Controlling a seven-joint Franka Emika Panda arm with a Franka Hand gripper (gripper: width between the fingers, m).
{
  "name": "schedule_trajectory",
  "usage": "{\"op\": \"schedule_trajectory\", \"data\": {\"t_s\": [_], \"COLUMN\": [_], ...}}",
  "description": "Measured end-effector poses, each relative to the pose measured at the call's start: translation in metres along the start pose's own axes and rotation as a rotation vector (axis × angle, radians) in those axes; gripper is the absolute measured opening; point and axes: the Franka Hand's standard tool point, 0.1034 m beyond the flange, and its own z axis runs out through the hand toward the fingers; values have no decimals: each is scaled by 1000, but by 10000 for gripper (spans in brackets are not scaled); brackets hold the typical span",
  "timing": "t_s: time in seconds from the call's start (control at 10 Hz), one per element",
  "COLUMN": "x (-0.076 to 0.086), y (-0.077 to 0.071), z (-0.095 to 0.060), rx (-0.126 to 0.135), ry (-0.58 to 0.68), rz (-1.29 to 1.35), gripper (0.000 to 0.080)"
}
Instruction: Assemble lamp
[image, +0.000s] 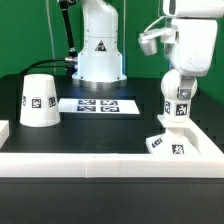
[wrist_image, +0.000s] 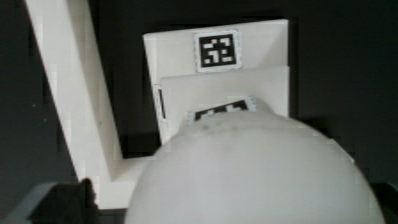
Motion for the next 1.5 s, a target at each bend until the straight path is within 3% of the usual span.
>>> {"op": "schedule_trajectory", "data": {"t_s": [0.2,0.3,0.4,0.6,0.9,1.5], "x": [-5,-7,-7,-8,-11,-11], "y": [0,0,0,1,2,2], "z": [1,1,1,1,1,1], "rx": [5,7,7,8,7,10], "ry": [-2,-2,-2,-1,-1,5], "rz": [10,15,18,82,433,889], "gripper": [699,584,575,575,575,576]}}
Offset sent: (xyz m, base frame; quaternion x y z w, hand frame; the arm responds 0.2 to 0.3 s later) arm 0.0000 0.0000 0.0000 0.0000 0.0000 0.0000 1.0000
